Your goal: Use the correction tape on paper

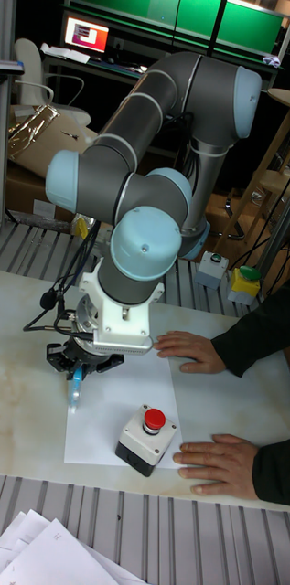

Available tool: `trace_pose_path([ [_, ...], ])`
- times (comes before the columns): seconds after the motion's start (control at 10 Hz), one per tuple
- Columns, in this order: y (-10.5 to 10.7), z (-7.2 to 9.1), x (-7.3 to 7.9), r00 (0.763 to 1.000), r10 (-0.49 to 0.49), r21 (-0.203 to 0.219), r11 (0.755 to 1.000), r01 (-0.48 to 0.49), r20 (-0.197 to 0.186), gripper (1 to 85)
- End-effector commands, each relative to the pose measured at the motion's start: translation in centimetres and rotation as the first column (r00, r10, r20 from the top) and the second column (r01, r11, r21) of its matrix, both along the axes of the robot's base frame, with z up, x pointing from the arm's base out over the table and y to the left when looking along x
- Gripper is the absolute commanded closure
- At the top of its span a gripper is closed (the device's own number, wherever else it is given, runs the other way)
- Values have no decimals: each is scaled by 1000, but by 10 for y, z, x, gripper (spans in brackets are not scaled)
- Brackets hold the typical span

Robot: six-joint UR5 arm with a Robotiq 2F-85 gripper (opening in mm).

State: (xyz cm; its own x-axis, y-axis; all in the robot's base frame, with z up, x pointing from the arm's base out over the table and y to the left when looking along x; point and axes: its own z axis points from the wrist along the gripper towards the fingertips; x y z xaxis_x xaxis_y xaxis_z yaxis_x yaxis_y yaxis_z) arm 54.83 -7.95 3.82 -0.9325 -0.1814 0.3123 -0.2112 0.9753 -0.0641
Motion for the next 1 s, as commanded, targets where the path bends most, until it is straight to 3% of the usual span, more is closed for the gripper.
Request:
trace_pose_path([
  [0.0, 0, 1, -4, 1000, -2, 10, 1000, 2, -12, 840],
  [0.8, 0, 2, -9, 1000, -4, 8, 1000, 5, -30, 840],
  [0.9, 2, 1, -6, 1000, -13, 13, 1000, 13, -16, 840],
])
